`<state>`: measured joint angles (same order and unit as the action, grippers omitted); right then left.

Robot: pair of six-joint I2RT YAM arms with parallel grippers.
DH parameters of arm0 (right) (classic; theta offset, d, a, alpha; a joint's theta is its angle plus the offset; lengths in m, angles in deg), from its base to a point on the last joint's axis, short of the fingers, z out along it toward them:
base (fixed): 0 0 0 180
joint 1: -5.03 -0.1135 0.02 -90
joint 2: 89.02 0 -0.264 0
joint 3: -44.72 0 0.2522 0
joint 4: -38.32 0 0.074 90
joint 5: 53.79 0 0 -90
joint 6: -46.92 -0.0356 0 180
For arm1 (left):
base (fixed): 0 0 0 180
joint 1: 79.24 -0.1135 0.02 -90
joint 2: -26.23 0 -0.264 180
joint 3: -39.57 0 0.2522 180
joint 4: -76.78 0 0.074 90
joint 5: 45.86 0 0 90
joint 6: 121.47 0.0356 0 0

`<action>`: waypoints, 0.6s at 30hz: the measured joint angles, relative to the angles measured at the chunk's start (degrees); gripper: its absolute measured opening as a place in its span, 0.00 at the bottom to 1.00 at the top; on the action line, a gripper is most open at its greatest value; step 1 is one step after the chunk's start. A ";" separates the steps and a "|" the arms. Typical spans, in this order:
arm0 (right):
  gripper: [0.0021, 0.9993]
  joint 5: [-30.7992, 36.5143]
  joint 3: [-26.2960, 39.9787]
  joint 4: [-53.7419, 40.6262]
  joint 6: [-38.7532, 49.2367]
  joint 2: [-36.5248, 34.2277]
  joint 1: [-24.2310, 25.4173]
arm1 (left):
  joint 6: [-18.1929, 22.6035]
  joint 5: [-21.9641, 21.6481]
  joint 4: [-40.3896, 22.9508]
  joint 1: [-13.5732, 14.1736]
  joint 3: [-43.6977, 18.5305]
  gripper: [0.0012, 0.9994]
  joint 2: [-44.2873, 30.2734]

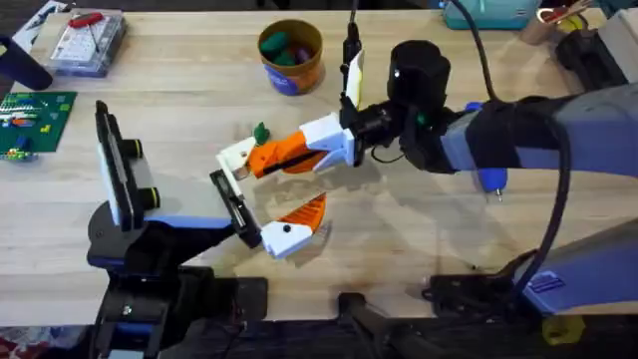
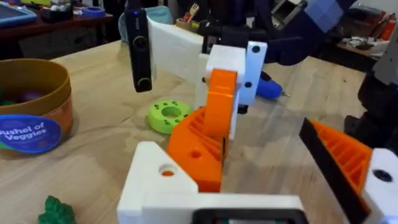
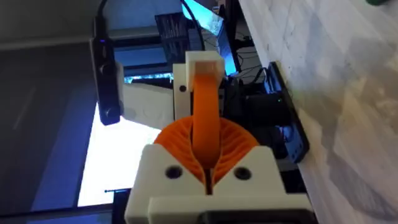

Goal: Pick up the gripper from the table and insert it into the empty holder that is missing its gripper. Then pick up a screw, insert it into the mounting hole, and use the screwdriver to tighten it. Finally, clean up the table by picking up the vegetable and placing it into the bucket.

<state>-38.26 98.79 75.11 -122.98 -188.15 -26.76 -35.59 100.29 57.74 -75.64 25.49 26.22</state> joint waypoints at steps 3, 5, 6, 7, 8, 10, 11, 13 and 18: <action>0.02 -0.77 0.51 -0.06 -2.17 0.00 0.05 | 0.09 0.13 0.00 0.00 0.00 0.99 0.02; 0.02 -1.35 1.07 -0.26 -2.93 -0.19 0.04 | 0.61 0.79 -0.12 0.00 -0.05 0.99 0.00; 0.02 -1.55 1.35 -0.38 -3.18 -0.43 0.04 | 0.70 0.88 -0.16 0.00 -0.07 0.99 0.02; 0.02 -1.70 1.60 -0.58 -3.36 -0.69 0.04 | 0.73 1.00 -0.19 0.00 -0.07 0.99 0.00; 0.02 -1.76 1.86 -1.00 -3.54 -0.86 0.02 | 0.76 1.11 -0.25 0.00 -0.07 0.99 0.02; 0.02 -1.86 2.13 -1.90 -3.81 -0.92 -0.02 | 0.99 1.41 -0.34 0.00 -0.11 0.99 0.02; 0.02 -1.87 2.22 -2.20 -3.82 -0.91 -0.05 | 1.25 1.63 -0.41 0.00 -0.11 0.99 0.00; 0.02 -1.90 2.30 -2.39 -3.52 -0.91 -0.16 | 1.77 2.12 -0.53 0.00 -0.15 0.99 0.00; 0.02 -1.88 2.30 -2.17 -0.80 -0.92 -0.21 | 2.49 2.21 -0.55 0.00 -0.15 0.99 0.00</action>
<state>-40.14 101.09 72.94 -123.78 -189.07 -26.97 -33.10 102.51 57.20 -75.64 25.34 26.22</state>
